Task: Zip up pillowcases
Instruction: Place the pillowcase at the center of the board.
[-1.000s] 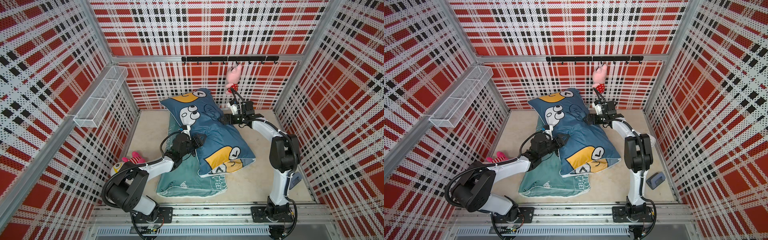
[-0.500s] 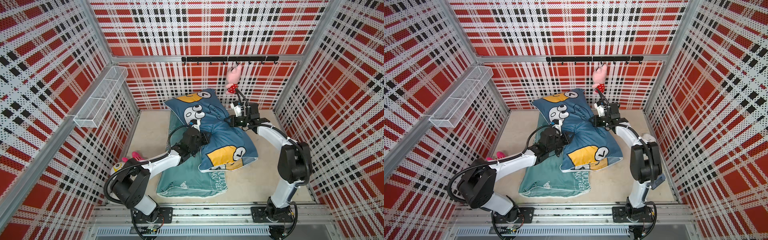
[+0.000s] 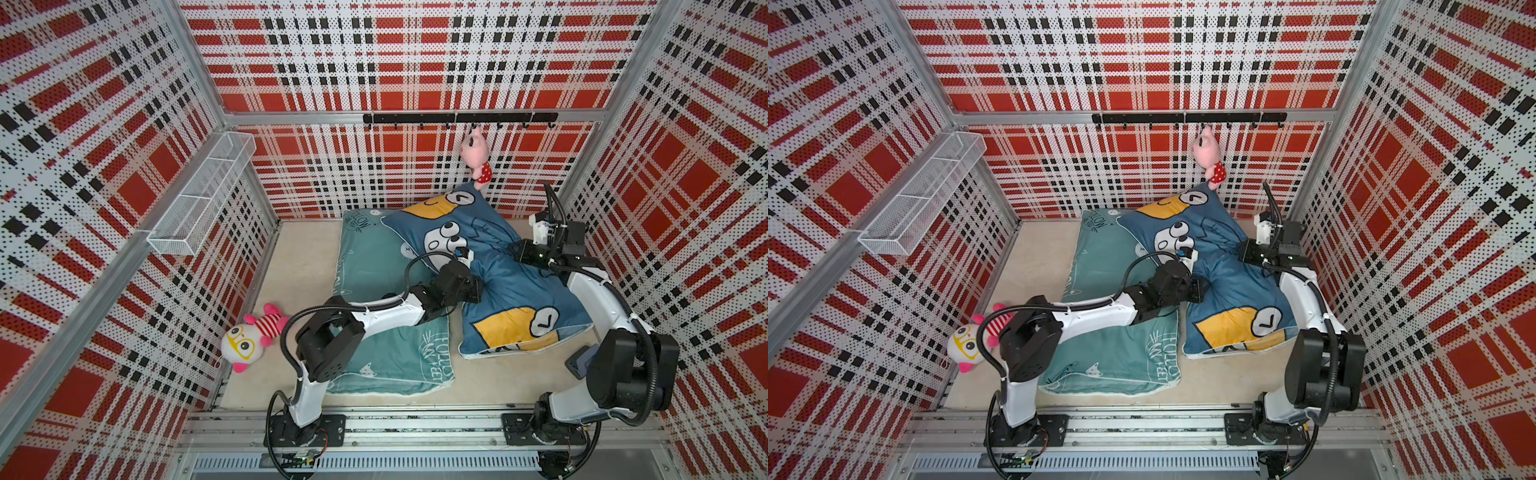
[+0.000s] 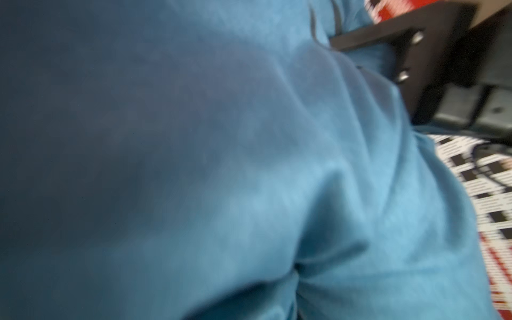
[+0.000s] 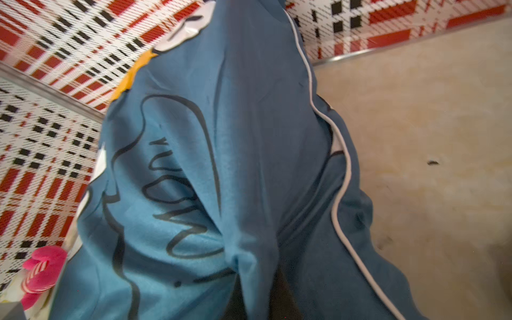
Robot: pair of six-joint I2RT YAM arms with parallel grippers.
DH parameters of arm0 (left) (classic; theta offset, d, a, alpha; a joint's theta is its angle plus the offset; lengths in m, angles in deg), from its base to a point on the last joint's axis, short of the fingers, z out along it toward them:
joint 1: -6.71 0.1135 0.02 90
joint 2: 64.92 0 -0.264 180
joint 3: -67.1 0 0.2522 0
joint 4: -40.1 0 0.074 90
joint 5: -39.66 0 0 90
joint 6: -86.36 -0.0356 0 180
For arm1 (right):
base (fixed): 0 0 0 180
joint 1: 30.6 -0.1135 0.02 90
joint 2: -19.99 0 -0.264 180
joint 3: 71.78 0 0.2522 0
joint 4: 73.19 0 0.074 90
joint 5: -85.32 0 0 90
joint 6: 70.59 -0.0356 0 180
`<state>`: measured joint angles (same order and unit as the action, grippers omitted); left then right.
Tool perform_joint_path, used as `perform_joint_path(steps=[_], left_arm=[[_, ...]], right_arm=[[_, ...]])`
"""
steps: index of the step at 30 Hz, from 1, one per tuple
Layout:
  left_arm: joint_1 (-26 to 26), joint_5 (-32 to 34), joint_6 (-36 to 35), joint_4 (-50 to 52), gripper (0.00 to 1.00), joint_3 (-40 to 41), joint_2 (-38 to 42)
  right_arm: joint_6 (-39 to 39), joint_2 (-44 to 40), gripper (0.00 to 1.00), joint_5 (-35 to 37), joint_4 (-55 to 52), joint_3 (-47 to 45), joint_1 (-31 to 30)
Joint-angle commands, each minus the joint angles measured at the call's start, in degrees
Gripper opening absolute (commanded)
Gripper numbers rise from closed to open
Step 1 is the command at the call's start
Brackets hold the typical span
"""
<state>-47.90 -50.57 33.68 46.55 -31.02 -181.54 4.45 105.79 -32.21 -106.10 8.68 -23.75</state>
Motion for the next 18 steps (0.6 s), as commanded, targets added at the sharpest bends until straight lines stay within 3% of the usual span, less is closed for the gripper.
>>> perform_joint_path(steps=[1,9,15,18], left_arm=[[-0.15,2.92,-4.16,-2.18,0.00,-8.09,-6.01],[1.55,1.62,-8.36,4.30,0.00,-21.46,-19.03],[-1.00,2.96,-13.05,7.75,0.00,-26.46,-19.33],[0.18,2.89,-10.97,8.24,0.00,-26.10,-19.57]], right_arm=[[-2.13,-3.26,0.00,-3.22,-1.47,-4.82,-0.81],[-10.84,-8.72,0.00,3.14,7.85,-21.12,-0.86],[-16.33,-15.96,0.00,9.76,12.05,-30.73,-0.79],[-17.37,-14.01,0.00,5.45,13.86,-30.01,-0.81]])
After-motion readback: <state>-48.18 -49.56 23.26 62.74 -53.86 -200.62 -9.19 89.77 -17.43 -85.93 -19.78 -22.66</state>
